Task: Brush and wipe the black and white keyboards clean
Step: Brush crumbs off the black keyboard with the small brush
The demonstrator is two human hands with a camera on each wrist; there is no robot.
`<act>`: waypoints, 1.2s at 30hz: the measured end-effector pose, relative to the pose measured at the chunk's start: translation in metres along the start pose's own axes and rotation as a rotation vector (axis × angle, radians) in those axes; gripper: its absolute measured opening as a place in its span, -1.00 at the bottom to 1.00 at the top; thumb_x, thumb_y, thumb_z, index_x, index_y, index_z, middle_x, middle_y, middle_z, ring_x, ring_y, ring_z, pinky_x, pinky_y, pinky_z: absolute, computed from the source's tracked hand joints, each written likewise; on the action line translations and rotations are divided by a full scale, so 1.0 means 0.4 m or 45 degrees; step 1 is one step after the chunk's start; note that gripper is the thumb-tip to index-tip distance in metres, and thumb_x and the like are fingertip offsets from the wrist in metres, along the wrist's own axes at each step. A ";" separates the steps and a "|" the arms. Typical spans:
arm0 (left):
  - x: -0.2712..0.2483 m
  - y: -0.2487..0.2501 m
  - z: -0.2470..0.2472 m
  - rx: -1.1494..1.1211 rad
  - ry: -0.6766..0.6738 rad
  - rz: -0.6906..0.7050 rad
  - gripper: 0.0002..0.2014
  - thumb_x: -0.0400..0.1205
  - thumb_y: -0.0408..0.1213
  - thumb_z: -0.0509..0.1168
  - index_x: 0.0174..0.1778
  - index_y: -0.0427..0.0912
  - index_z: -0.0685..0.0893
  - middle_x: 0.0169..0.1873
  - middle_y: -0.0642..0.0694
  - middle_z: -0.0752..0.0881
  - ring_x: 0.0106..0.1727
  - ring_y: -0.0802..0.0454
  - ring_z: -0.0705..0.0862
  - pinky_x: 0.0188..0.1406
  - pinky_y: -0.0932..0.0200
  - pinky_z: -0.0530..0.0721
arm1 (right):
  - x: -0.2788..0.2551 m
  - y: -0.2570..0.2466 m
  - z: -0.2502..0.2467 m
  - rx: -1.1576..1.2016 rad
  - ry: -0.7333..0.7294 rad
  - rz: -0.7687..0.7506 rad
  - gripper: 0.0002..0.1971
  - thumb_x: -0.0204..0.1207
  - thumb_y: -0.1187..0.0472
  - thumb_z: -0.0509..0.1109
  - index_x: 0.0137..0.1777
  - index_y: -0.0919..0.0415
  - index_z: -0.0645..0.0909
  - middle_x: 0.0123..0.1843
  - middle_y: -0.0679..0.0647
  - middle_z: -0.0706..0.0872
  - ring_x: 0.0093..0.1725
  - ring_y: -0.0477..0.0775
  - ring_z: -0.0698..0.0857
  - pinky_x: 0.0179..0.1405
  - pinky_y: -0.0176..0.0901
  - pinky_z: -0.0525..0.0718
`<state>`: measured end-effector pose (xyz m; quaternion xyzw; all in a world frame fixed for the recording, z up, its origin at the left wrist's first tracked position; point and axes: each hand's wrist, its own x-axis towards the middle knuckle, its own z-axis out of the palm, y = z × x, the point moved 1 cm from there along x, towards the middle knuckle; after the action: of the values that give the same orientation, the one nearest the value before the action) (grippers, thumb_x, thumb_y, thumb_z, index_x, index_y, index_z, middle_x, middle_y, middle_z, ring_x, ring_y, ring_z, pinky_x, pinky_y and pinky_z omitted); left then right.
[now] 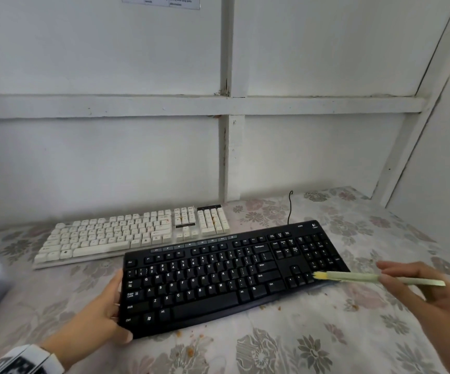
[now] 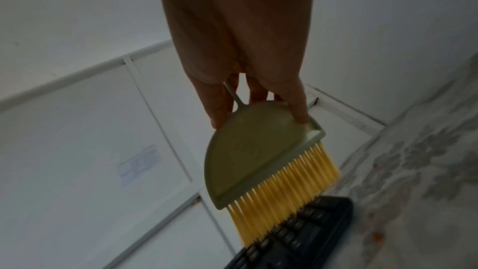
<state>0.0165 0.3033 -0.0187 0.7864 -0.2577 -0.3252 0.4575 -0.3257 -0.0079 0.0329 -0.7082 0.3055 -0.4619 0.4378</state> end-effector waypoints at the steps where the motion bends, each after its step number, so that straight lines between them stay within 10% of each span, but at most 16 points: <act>1: -0.001 -0.002 -0.005 -0.003 -0.033 -0.022 0.13 0.21 -0.83 0.32 0.49 0.31 0.14 -0.02 -0.18 0.70 -0.26 0.00 0.75 -0.35 0.20 0.65 | -0.008 -0.013 0.014 -0.002 -0.027 -0.006 -0.22 -0.19 -0.58 0.49 -0.22 0.10 0.72 -0.10 -0.10 0.82 -0.03 -0.21 0.76 -0.11 -0.50 0.68; 5: -0.009 0.009 -0.015 -0.027 -0.120 -0.058 0.14 0.03 -0.69 0.36 0.45 0.31 0.20 -0.25 -0.17 0.67 -0.42 0.06 0.66 -0.38 0.18 0.60 | -0.037 -0.047 0.051 0.075 -0.141 0.019 -0.21 -0.19 -0.54 0.54 -0.18 0.14 0.75 -0.09 0.03 0.83 -0.12 -0.09 0.75 -0.20 -0.43 0.69; 10: -0.006 0.015 -0.025 -0.034 -0.168 -0.100 0.08 0.03 -0.63 0.39 0.50 0.14 0.30 0.09 -0.13 0.70 -0.07 -0.03 0.78 -0.20 0.15 0.66 | -0.052 -0.065 0.074 0.156 -0.175 0.142 -0.18 -0.35 -0.53 0.57 -0.19 0.07 0.80 -0.20 0.09 0.79 -0.27 -0.02 0.69 -0.35 -0.32 0.69; 22: -0.007 0.039 0.004 0.030 -0.120 -0.050 -0.18 -0.02 -0.45 0.46 0.23 0.05 0.55 -0.01 0.00 0.80 0.04 0.10 0.74 -0.08 0.26 0.62 | -0.083 -0.109 0.109 0.145 -0.210 0.339 -0.14 -0.44 -0.67 0.40 -0.09 -0.27 0.77 -0.20 -0.03 0.81 -0.26 0.05 0.64 -0.26 0.00 0.67; 28: -0.017 0.034 0.006 0.213 0.007 -0.020 -0.14 -0.02 -0.28 0.58 0.25 0.20 0.50 -0.04 0.09 0.80 -0.01 0.16 0.75 0.01 0.21 0.65 | -0.084 -0.106 0.091 0.279 -0.131 0.384 -0.11 -0.34 -0.65 0.44 0.02 -0.21 0.76 -0.32 0.07 0.73 -0.47 0.03 0.59 -0.59 -0.16 0.60; 31: -0.021 0.046 0.012 0.254 0.050 -0.027 -0.26 0.28 -0.64 0.51 0.18 0.20 0.47 -0.17 0.10 0.79 -0.23 0.30 0.73 -0.33 0.51 0.57 | -0.078 -0.097 0.089 0.390 -0.093 0.455 -0.47 -0.01 -0.36 0.52 -0.05 -0.16 0.79 -0.34 0.17 0.65 -0.56 0.08 0.58 -0.66 -0.16 0.59; 36: -0.030 0.058 0.020 0.347 0.048 -0.022 -0.28 0.38 -0.62 0.45 0.07 0.35 0.39 -0.27 0.20 0.75 -0.24 0.32 0.68 -0.33 0.55 0.52 | -0.053 -0.086 0.084 0.506 -0.154 0.511 -0.65 0.23 0.08 0.30 0.02 0.10 0.69 -0.44 0.12 0.65 -0.64 0.08 0.57 -0.74 -0.16 0.58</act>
<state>0.0000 0.2970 0.0021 0.8495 -0.2840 -0.2763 0.3484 -0.3019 0.0362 0.0493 -0.5602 0.3164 -0.3737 0.6681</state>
